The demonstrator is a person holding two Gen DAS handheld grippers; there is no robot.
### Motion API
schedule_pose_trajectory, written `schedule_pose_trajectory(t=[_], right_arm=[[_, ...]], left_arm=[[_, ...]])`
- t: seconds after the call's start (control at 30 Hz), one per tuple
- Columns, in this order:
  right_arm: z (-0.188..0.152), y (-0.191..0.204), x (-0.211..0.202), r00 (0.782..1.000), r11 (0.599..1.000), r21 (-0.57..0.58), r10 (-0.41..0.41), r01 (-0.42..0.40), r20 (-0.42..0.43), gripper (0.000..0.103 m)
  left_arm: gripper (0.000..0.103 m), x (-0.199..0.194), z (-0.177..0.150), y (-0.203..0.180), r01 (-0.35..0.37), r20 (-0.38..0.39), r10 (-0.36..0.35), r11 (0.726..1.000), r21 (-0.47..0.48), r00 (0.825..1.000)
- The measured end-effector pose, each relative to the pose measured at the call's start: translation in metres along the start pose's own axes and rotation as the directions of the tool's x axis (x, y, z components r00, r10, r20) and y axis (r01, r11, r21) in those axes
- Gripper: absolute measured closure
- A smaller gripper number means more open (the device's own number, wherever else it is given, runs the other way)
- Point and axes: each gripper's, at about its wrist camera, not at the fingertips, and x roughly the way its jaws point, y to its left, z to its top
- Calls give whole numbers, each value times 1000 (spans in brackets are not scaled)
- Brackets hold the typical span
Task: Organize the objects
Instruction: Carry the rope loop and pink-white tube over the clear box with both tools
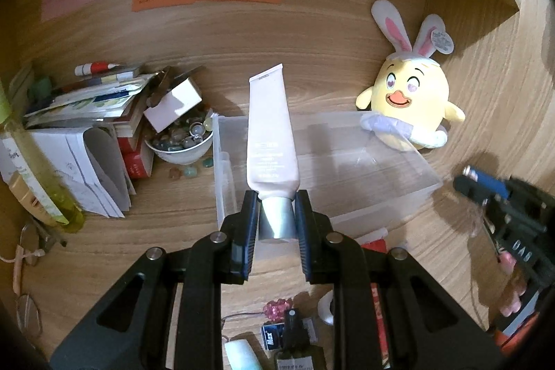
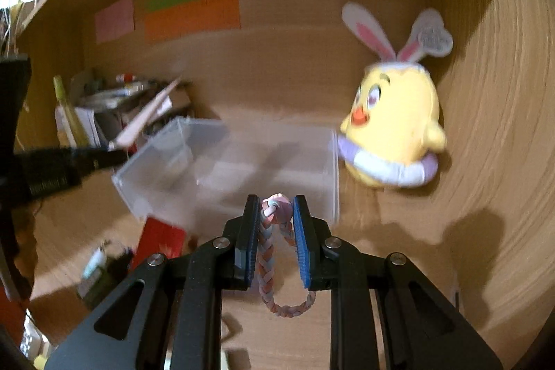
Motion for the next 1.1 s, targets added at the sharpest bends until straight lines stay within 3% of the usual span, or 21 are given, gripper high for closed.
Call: schedule_pose_trajectory(t=[0.3, 0.53, 1.1], right_arm=[[40, 4, 5, 997, 1000, -29, 15, -12, 79, 86], [57, 5, 23, 996, 999, -51, 15, -11, 83, 86], [45, 5, 101, 996, 998, -49, 23, -28, -85, 86]], left_arm=[[82, 5, 14, -6, -18, 25, 17, 1000, 19, 1000], [82, 17, 19, -7, -31, 23, 31, 999, 23, 999], [82, 67, 12, -5, -58, -68, 61, 997, 44, 996]])
